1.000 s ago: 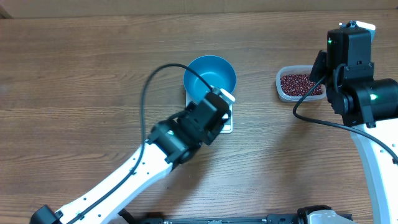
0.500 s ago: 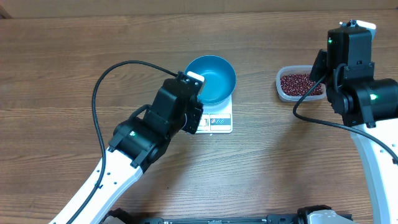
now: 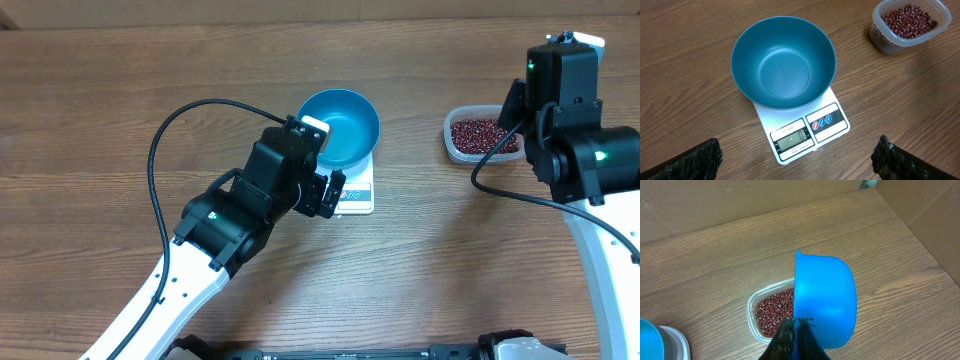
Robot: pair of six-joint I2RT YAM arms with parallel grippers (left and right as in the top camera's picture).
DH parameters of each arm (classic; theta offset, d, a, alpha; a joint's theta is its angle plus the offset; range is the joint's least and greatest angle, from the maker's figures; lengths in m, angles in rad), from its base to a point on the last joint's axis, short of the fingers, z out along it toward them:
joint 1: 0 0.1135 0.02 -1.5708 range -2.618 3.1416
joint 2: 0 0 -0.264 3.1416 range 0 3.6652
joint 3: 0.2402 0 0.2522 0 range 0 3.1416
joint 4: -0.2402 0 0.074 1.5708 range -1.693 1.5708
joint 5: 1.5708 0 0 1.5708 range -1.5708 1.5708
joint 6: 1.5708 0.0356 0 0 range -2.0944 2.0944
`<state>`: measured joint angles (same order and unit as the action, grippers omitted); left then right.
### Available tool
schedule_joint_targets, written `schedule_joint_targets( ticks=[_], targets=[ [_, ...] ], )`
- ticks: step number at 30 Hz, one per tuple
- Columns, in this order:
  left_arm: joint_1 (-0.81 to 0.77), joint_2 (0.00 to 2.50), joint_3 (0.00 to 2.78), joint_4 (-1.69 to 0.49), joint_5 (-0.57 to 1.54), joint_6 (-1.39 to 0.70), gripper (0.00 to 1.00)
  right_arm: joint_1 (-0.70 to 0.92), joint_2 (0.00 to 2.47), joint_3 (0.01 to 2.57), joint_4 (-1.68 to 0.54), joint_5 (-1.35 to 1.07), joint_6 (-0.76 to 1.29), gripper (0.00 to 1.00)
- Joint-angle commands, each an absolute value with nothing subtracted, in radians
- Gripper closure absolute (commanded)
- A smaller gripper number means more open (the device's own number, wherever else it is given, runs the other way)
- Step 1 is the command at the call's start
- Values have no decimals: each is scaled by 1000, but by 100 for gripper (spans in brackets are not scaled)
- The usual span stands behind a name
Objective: Scoop item into bowl and weigh 150g on scale
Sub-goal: 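Raise the left gripper back from the scale buttons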
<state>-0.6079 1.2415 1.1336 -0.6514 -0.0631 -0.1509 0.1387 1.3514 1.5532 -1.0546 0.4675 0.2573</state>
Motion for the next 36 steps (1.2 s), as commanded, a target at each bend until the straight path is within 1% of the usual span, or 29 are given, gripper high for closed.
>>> schedule_joint_targets(
  ticks=[1, 17, 21, 25, 31, 36],
  targets=[
    [-603, 1228, 1129, -650, -54, -154, 0, 137, 1353, 1576, -1044, 470, 258, 96],
    [-603, 1228, 1129, -685, -46, -154, 1, 137, 1354, 1572, -1049, 470, 257, 96],
    [-602, 1227, 1129, -688, 23, -98, 1, 137, 1354, 1572, -1049, 470, 258, 96],
    [-600, 1221, 1129, -704, 22, -81, 1, 137, 1356, 1572, -1050, 470, 258, 96],
    [-551, 1185, 1129, -782, 19, -73, 1, 137, 1356, 1572, -1053, 470, 258, 96],
    [-502, 1123, 1129, -808, 38, 2, 0, 137, 1360, 1572, -1053, 470, 258, 96]
  ],
)
